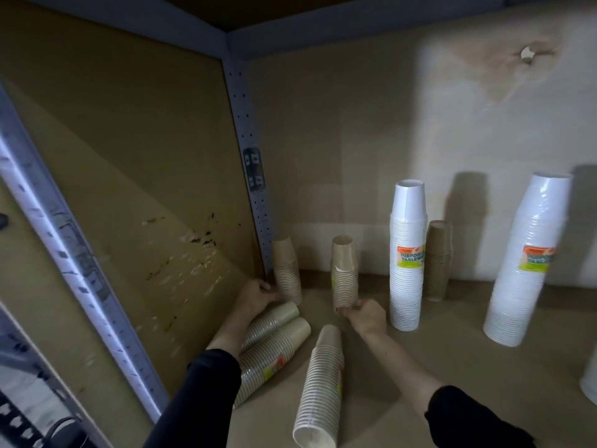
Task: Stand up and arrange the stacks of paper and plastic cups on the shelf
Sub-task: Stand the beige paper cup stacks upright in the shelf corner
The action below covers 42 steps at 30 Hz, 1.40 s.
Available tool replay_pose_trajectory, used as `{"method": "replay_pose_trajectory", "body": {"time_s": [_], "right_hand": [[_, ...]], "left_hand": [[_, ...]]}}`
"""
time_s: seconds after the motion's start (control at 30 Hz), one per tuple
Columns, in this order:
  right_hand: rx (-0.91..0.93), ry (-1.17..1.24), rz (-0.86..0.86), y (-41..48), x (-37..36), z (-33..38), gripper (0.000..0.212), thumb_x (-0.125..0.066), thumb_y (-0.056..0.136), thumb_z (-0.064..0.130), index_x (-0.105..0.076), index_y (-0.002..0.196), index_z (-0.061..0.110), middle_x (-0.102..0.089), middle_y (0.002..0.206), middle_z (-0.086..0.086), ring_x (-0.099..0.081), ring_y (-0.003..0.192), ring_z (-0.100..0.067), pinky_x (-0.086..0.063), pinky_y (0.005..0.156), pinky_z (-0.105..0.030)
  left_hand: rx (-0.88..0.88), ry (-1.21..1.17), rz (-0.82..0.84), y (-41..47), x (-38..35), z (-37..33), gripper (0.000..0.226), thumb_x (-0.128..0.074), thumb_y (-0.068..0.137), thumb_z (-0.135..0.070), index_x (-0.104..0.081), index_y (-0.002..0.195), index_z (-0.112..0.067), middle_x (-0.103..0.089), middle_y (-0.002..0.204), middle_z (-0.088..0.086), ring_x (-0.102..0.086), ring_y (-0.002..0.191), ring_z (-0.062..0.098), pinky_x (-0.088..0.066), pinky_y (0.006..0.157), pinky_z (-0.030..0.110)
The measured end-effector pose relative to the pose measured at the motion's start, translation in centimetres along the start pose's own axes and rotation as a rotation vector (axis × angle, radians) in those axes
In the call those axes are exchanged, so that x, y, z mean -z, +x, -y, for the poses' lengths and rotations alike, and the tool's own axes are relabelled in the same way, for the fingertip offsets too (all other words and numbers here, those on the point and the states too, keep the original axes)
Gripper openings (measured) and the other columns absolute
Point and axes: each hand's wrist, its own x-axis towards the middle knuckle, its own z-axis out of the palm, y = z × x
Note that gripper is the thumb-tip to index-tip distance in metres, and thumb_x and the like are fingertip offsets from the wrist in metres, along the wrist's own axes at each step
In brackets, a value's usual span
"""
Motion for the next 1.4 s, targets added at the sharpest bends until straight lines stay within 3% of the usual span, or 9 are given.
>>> {"method": "replay_pose_trajectory", "body": {"time_s": [0.07, 0.17, 0.33, 0.43, 0.53, 0.63, 0.8, 1.0, 1.4], "right_hand": [[-0.018, 0.003, 0.058, -1.0, -0.1, 0.0, 0.05, -0.072, 0.079, 0.027, -0.064, 0.117, -0.004, -0.065, 0.121, -0.021, -0.061, 0.114, -0.031, -0.048, 0.089, -0.03], [-0.034, 0.038, 0.132, -2.7, -0.4, 0.4, 0.056, -0.073, 0.077, 0.029, -0.06, 0.122, -0.002, -0.061, 0.127, -0.017, -0.058, 0.118, -0.028, -0.046, 0.093, -0.027], [-0.08, 0.019, 0.297, -5.1, -0.7, 0.8, 0.051, -0.07, 0.08, 0.027, -0.057, 0.124, 0.005, -0.053, 0.137, -0.011, -0.048, 0.129, -0.024, -0.038, 0.107, -0.027], [-0.126, -0.002, 0.355, -6.0, -0.8, 1.0, 0.006, -0.066, 0.082, 0.02, -0.063, 0.078, 0.016, -0.062, 0.116, -0.011, -0.052, 0.123, -0.025, -0.043, 0.102, -0.029], [-0.156, 0.12, 0.303, -6.0, -0.1, 1.5, 0.029, -0.07, 0.076, 0.008, -0.052, 0.054, 0.016, -0.058, 0.086, -0.007, -0.058, 0.097, -0.023, -0.047, 0.067, -0.028], [-0.057, 0.159, 0.183, -5.9, 1.2, 3.2, 0.013, -0.074, 0.067, 0.009, -0.069, 0.077, 0.003, -0.067, 0.091, -0.009, -0.059, 0.084, -0.02, -0.044, 0.06, -0.022], [0.139, 0.114, 0.051, -5.9, 4.0, 6.5, 0.047, -0.074, 0.069, 0.004, -0.055, 0.112, -0.001, -0.057, 0.101, -0.007, -0.06, 0.104, -0.026, -0.038, 0.073, -0.02], [0.306, 0.049, -0.111, -6.3, 4.3, 6.2, 0.051, -0.075, 0.066, 0.0, -0.035, 0.095, 0.011, -0.053, 0.118, -0.019, -0.054, 0.107, -0.03, -0.034, 0.076, -0.021], [0.256, -0.031, -0.056, -6.4, 3.9, 4.4, 0.056, -0.078, 0.07, 0.02, -0.051, 0.114, -0.003, -0.059, 0.118, -0.019, -0.059, 0.108, -0.032, -0.035, 0.072, -0.024]], "left_hand": [[0.008, 0.087, 0.054, -1.0, 0.7, 0.5, 0.018, -0.067, 0.084, -0.024, -0.061, 0.093, -0.01, -0.06, 0.123, 0.016, -0.054, 0.118, 0.029, -0.04, 0.092, 0.03], [0.035, 0.157, 0.133, -2.6, 1.2, 1.2, 0.06, -0.065, 0.084, -0.035, -0.048, 0.132, -0.002, -0.052, 0.136, 0.012, -0.048, 0.126, 0.026, -0.038, 0.094, 0.026], [0.037, 0.339, 0.169, -4.6, 1.8, 1.6, 0.065, -0.069, 0.079, -0.039, -0.048, 0.13, -0.006, -0.053, 0.135, 0.01, -0.051, 0.122, 0.024, -0.041, 0.096, 0.028], [0.011, 0.382, 0.128, -5.6, 1.9, 1.6, 0.06, -0.073, 0.075, -0.037, -0.052, 0.123, -0.005, -0.058, 0.126, 0.01, -0.055, 0.108, 0.021, -0.042, 0.084, 0.028], [-0.031, 0.323, 0.059, -6.4, 2.3, 1.5, 0.057, -0.075, 0.074, -0.034, -0.055, 0.117, -0.003, -0.06, 0.112, 0.006, -0.053, 0.094, 0.019, -0.039, 0.074, 0.026], [-0.102, 0.19, -0.077, -7.6, 3.2, 0.5, 0.05, -0.074, 0.077, -0.026, -0.056, 0.114, 0.003, -0.054, 0.094, 0.005, -0.049, 0.085, 0.017, -0.034, 0.062, 0.023], [-0.153, -0.1, -0.248, -8.8, 4.4, -0.3, 0.054, -0.072, 0.078, -0.018, -0.05, 0.124, 0.0, -0.06, 0.12, 0.017, -0.054, 0.095, 0.023, -0.036, 0.076, 0.027], [-0.133, -0.307, -0.298, -10.0, 3.8, -0.1, 0.054, -0.068, 0.082, -0.011, -0.042, 0.127, 0.001, -0.054, 0.13, 0.019, -0.051, 0.12, 0.033, -0.04, 0.087, 0.033], [-0.083, -0.417, -0.336, -9.3, 2.1, 3.0, 0.054, -0.071, 0.079, -0.011, -0.043, 0.124, 0.002, -0.053, 0.118, 0.017, -0.053, 0.114, 0.034, -0.038, 0.083, 0.03]]}}
